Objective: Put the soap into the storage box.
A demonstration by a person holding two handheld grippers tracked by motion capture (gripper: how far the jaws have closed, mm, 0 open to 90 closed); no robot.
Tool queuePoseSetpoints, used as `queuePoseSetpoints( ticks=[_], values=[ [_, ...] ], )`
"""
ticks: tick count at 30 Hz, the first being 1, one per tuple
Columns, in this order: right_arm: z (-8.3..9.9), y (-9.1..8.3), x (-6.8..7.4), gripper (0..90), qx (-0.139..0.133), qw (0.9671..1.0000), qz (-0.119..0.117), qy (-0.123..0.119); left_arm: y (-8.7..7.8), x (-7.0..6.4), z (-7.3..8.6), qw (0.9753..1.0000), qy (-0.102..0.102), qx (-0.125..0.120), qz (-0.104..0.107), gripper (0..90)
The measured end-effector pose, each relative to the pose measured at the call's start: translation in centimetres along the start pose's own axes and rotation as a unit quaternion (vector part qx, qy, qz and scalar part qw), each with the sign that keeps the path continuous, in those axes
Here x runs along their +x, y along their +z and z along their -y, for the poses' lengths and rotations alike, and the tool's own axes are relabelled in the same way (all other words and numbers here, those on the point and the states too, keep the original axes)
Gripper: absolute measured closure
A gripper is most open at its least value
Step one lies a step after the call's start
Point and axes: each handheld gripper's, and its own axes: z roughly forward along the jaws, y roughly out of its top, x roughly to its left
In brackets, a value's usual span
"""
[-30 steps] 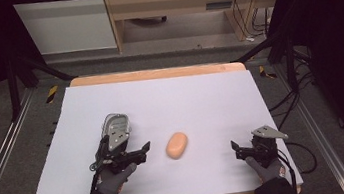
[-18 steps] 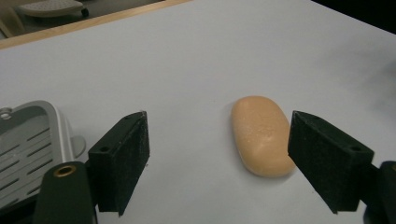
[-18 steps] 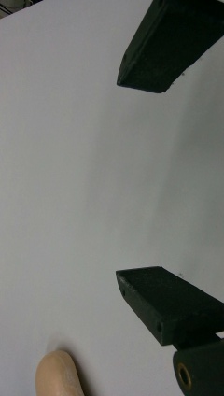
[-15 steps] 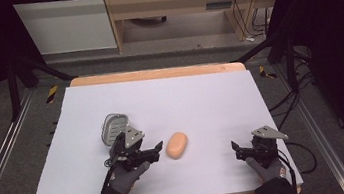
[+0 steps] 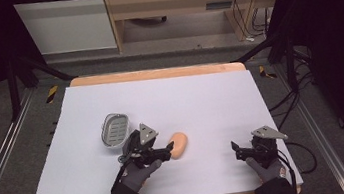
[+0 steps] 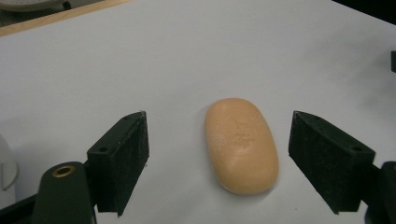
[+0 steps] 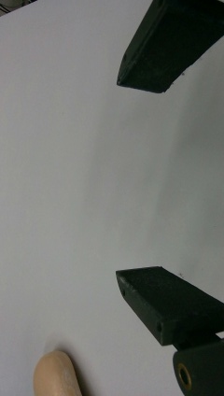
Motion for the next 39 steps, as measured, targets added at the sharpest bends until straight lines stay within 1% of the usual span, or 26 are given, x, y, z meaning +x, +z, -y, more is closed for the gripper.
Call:
queuePoseSetpoints(
  ticks=[3,4,6,8,10,13,14,16,19,21,22,24,26,30,34,37,39],
  values=[
    [0.0,-0.1,0.1,7.4,0.001,1.0000,-0.002,0.005,0.3,-0.1,0.0,1.0000,0.000,0.002,0.001,19.3],
    [0.0,-0.1,0.0,7.3,0.001,1.0000,-0.003,0.006,0.6,-0.2,0.0,1.0000,-0.002,0.003,0.003,19.2],
    [0.0,0.0,0.0,7.3,0.000,1.0000,-0.001,0.002,1.0,-0.4,0.0,1.0000,-0.008,0.003,0.003,18.9],
    [0.0,0.0,0.0,7.3,0.000,1.0000,-0.002,0.001,1.2,-0.4,0.0,0.9999,-0.011,0.004,0.005,18.8],
    [0.0,0.0,0.0,7.3,0.000,1.0000,-0.001,0.003,1.6,-0.5,0.1,0.9999,-0.008,0.011,0.006,18.5],
    [0.0,0.0,0.0,7.3,0.000,1.0000,-0.001,0.003,2.0,-0.6,0.1,0.9998,-0.011,0.013,0.007,18.4],
    [0.0,0.0,0.0,7.3,0.001,1.0000,-0.002,0.003,2.1,-0.6,0.1,0.9998,-0.008,0.016,0.008,18.4],
    [0.0,0.0,0.0,7.3,0.002,1.0000,-0.002,0.002,2.6,-0.8,0.2,0.9997,-0.010,0.022,0.009,18.3],
    [0.0,0.0,0.0,7.3,0.003,1.0000,-0.002,0.003,2.9,-0.9,0.3,0.9996,-0.012,0.024,0.010,18.1],
    [0.0,0.0,0.0,7.3,0.003,1.0000,-0.002,0.003,3.1,-0.9,0.3,0.9995,-0.010,0.028,0.011,18.0],
    [0.0,0.0,0.0,7.3,0.003,1.0000,-0.002,0.004,3.3,-1.1,0.2,0.9995,-0.013,0.027,0.011,17.8],
    [0.0,0.0,0.0,7.3,0.004,1.0000,-0.002,0.004,3.5,-1.1,0.2,0.9994,-0.013,0.028,0.012,17.7],
    [0.0,0.0,0.0,7.3,0.005,1.0000,-0.003,0.005,3.8,-1.3,0.1,0.9992,-0.009,0.036,0.012,17.0],
    [0.0,0.0,0.0,7.3,0.004,1.0000,-0.002,0.005,4.4,-1.5,0.0,0.9990,-0.007,0.043,0.010,16.2],
    [0.0,0.1,0.0,7.3,0.005,1.0000,-0.002,0.005,4.7,-1.8,0.0,0.9989,-0.007,0.045,0.011,15.9],
    [0.0,0.1,0.0,7.3,0.006,1.0000,-0.003,0.005,5.1,-1.9,0.1,0.9984,-0.001,0.055,0.011,15.8],
    [0.1,0.1,0.0,7.3,0.007,1.0000,-0.003,0.006,5.5,-1.9,0.1,0.9982,-0.004,0.060,0.011,15.8]
  ],
)
